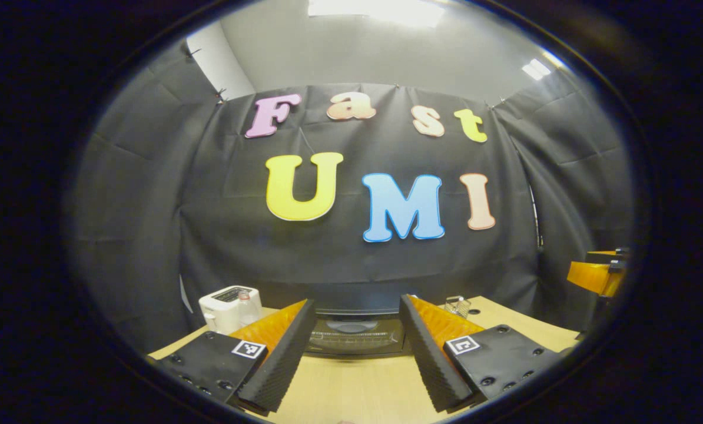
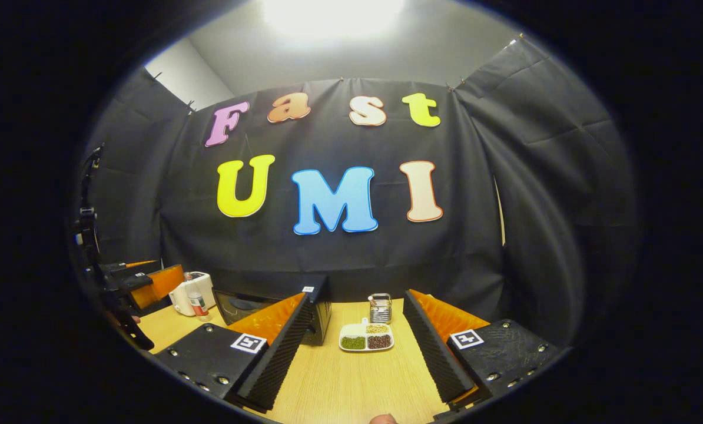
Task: Open the electric oven with the left hand, put the food in, and close the electric oven.
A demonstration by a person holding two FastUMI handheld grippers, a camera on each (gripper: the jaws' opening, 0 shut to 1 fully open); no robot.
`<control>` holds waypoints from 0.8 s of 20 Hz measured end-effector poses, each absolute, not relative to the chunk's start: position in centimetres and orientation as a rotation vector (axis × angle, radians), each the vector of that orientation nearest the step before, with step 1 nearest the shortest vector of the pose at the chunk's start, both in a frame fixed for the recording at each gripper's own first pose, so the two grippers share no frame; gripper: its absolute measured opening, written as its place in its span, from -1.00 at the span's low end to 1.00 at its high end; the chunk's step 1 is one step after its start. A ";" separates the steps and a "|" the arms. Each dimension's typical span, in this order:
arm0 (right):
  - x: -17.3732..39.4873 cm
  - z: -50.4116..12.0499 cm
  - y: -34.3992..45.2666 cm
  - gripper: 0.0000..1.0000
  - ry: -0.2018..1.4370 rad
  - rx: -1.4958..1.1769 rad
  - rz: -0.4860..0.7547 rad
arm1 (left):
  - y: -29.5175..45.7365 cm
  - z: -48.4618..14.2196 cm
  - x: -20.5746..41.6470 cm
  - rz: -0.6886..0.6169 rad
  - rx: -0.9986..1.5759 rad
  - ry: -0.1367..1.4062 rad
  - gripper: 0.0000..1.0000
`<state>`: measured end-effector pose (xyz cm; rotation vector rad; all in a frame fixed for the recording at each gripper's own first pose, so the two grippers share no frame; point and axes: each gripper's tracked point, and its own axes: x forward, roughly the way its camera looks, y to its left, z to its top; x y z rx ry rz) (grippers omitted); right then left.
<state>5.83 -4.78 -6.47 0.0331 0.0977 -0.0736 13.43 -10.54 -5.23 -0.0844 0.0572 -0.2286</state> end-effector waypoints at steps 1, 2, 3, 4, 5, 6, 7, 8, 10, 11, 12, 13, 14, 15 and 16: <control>5.4 -6.2 -5.2 0.95 0.093 0.034 -0.071 | -10.0 -5.0 12.3 -0.212 -0.089 0.059 1.00; 5.0 -5.9 -5.5 0.95 0.089 0.031 -0.068 | -9.4 -4.7 11.2 -0.198 -0.092 0.062 1.00; 4.5 -5.7 -5.5 0.95 0.087 0.034 -0.061 | -8.8 -4.5 10.1 -0.186 -0.093 0.062 1.00; 4.1 -5.3 -5.5 0.95 0.080 0.042 -0.054 | -8.1 -3.8 9.2 -0.179 -0.092 0.055 1.00; 3.7 -5.1 -5.5 0.95 0.078 0.050 -0.049 | -7.6 -3.7 8.2 -0.173 -0.087 0.054 1.00; 3.3 -4.9 -5.5 0.95 0.076 0.056 -0.050 | -6.9 -3.4 7.3 -0.169 -0.082 0.053 1.00; 3.0 -4.6 -5.5 0.95 0.071 0.057 -0.053 | -6.3 -3.2 6.5 -0.168 -0.079 0.050 1.00; 2.7 -4.2 -5.6 0.95 0.059 0.056 -0.064 | -5.6 -2.9 5.6 -0.166 -0.078 0.045 1.00; 1.9 -3.4 -5.7 0.95 0.046 0.074 -0.095 | -4.1 -3.0 4.1 -0.156 -0.077 0.058 1.00; 1.6 -3.1 -5.0 0.95 0.034 0.094 -0.089 | -3.4 -3.1 3.5 -0.152 -0.076 0.060 0.80; 1.6 -2.5 -4.5 0.95 0.016 0.101 -0.081 | -2.5 -2.8 3.0 -0.138 -0.073 0.053 0.85; 1.5 -2.3 -4.5 0.95 0.011 0.097 -0.085 | -1.4 -2.7 2.5 -0.124 -0.069 0.050 0.90; 1.4 -2.1 -4.4 0.94 0.007 0.089 -0.087 | -0.6 -2.7 2.0 -0.116 -0.068 0.052 0.95; 1.5 -1.7 -4.0 0.95 -0.004 0.084 -0.086 | 0.1 -2.6 1.7 -0.111 -0.069 0.052 1.00; 1.6 -1.3 -3.7 0.95 -0.017 0.086 -0.086 | 0.7 -2.6 1.5 -0.105 -0.070 0.051 1.00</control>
